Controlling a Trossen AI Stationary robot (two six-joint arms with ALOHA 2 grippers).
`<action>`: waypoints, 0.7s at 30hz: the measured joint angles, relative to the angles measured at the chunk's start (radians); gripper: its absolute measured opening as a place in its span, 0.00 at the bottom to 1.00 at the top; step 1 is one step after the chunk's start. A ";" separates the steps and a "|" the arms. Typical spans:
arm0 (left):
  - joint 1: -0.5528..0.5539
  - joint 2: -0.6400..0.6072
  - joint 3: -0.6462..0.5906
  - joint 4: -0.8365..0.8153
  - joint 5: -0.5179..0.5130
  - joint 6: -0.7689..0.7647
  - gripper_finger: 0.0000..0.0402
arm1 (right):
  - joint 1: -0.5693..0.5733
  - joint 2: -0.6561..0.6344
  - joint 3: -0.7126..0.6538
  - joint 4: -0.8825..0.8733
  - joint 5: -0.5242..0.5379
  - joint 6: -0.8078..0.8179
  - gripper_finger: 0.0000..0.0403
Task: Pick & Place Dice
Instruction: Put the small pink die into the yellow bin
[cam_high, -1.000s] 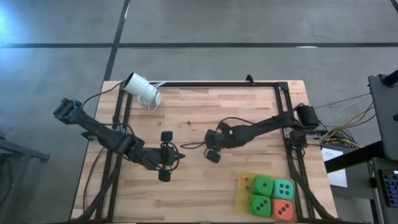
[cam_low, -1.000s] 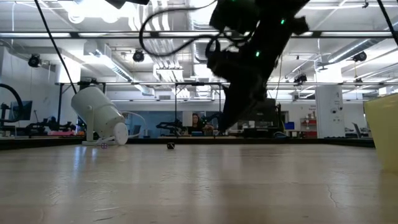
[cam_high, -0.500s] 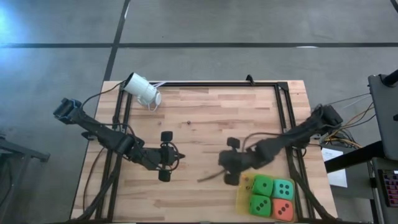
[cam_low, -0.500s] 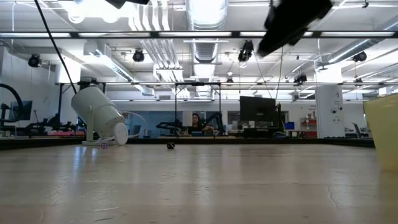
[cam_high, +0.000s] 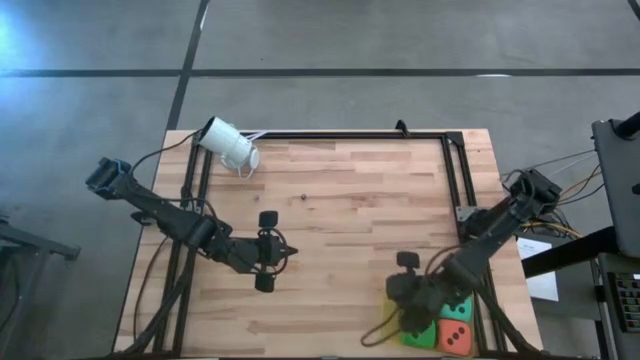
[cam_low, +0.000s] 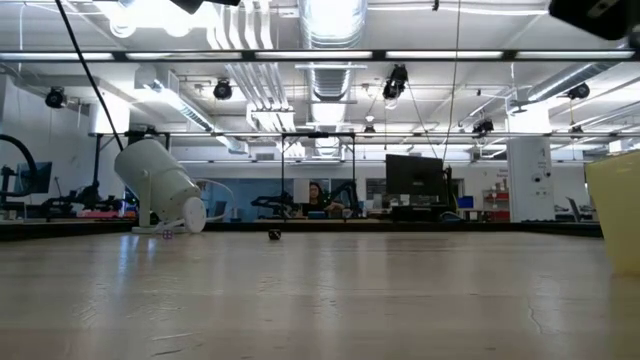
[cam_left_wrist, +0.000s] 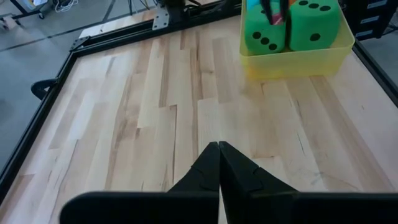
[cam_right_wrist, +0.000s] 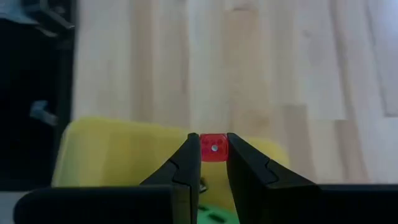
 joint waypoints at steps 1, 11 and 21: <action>0.000 0.000 0.000 0.001 0.000 0.000 0.01 | 0.012 0.000 0.000 0.002 -0.003 0.011 0.14; 0.000 0.000 0.000 0.008 0.000 0.000 0.01 | 0.038 0.000 -0.008 0.002 -0.028 0.103 0.15; 0.000 0.000 0.000 0.008 0.000 -0.003 0.01 | 0.028 0.008 -0.019 0.000 -0.072 0.106 0.27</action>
